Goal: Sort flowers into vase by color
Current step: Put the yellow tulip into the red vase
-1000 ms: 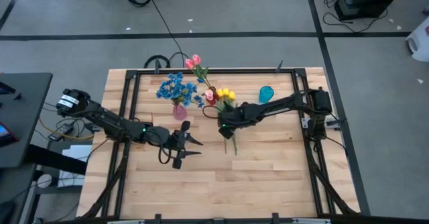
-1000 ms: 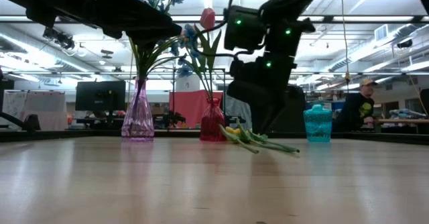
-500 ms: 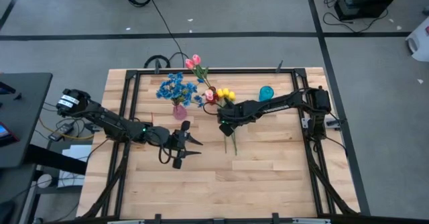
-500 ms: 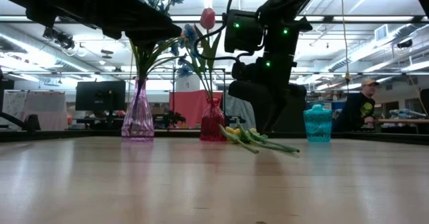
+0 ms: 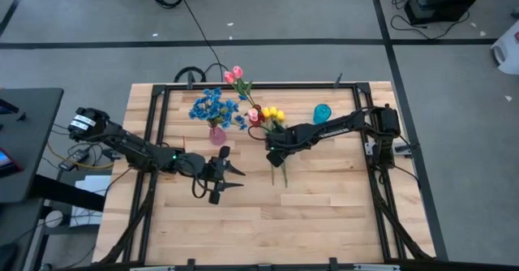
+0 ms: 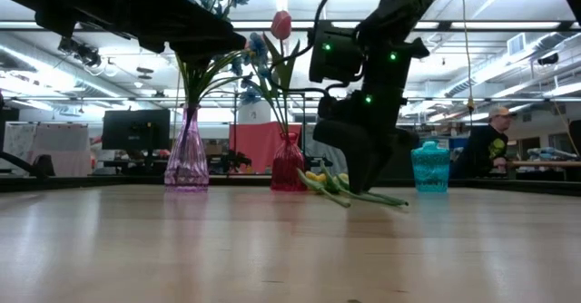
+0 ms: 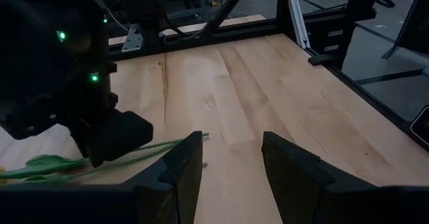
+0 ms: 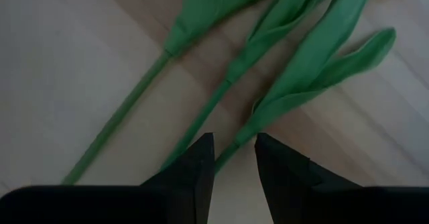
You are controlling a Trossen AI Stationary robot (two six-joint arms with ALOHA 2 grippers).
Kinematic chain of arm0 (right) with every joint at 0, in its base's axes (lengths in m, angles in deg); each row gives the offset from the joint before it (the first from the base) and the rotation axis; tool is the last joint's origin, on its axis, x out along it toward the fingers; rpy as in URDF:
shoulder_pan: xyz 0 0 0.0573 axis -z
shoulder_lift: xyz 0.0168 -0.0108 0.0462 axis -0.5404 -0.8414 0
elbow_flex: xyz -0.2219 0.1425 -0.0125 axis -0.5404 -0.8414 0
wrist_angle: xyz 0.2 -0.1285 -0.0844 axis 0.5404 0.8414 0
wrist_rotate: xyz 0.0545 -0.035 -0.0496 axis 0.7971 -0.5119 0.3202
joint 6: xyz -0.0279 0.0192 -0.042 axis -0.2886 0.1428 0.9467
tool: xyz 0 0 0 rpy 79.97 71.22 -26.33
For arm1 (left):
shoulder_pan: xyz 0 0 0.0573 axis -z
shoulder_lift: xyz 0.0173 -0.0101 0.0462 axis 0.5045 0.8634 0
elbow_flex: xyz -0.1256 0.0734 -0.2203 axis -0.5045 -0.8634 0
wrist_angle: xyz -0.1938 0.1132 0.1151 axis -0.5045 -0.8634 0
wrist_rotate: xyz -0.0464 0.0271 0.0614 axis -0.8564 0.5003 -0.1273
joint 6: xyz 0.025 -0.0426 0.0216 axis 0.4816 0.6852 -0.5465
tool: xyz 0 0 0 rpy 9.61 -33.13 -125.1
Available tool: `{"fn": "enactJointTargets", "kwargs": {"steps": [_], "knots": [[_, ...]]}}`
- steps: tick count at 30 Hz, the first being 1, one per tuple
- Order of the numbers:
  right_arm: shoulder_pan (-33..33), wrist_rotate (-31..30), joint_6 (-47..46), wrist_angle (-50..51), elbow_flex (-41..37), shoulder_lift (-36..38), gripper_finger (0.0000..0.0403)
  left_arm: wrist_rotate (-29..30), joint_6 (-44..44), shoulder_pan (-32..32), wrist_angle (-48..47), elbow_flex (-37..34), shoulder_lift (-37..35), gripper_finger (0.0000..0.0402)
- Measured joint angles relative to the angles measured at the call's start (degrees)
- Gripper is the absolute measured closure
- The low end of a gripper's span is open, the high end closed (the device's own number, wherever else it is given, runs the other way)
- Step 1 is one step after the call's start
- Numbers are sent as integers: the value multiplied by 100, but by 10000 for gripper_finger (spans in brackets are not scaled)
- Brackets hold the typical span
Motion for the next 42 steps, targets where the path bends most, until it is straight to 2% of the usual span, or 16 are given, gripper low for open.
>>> {"fn": "enactJointTargets", "kwargs": {"steps": [7, 16, 23, 31, 35, 42], "knots": [[109, 14, 22, -310, -266, 35, 294, -2, 1, 0, 4, 0, -1, 238], [153, -164, 186, -276, -316, 37, 392, -2, 2, -2, 0, 0, -1, 238], [174, -465, 299, 292, -370, 283, 397, -4, 1, -2, -24, 0, -1, 238], [175, -893, 15, 1313, -351, 1047, 398, -4, 2, -2, -46, 0, -2, 238], [140, -1293, -74, 1645, -344, 1442, 398, -4, 17, -2, -46, 0, -2, 238], [47, -1896, 114, 1729, -494, 2371, 399, -4, 19, -1, -46, 0, -1, 238]]}}
